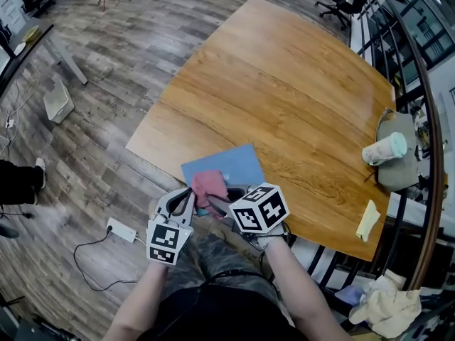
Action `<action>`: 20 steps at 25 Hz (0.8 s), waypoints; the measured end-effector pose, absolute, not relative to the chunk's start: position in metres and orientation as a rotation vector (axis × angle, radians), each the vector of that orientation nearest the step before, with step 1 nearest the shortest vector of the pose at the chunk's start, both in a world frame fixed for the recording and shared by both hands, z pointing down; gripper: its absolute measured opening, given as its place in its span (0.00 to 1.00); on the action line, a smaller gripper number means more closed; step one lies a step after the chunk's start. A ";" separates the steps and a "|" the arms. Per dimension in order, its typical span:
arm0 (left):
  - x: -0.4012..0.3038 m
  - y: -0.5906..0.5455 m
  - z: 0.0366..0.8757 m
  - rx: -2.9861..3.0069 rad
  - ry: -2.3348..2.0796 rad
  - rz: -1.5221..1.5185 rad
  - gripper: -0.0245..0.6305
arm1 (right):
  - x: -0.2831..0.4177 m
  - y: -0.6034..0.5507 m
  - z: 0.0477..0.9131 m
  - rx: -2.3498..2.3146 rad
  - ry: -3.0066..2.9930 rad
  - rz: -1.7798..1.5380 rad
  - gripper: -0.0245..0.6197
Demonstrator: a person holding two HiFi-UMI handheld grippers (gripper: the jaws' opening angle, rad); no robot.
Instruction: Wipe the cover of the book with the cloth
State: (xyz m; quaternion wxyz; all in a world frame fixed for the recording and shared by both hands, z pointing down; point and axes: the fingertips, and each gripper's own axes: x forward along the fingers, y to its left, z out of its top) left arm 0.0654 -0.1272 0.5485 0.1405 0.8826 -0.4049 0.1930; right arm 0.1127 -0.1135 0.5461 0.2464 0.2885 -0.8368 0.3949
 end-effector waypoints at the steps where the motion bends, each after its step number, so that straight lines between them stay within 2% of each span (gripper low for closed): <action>1: 0.069 -0.128 0.547 2.562 -1.165 0.564 0.03 | 0.117 -0.115 0.546 0.790 -2.281 1.074 0.18; 20: 0.141 -0.139 0.529 2.604 -0.977 0.675 0.03 | 0.191 -0.129 0.549 0.959 -2.251 1.106 0.18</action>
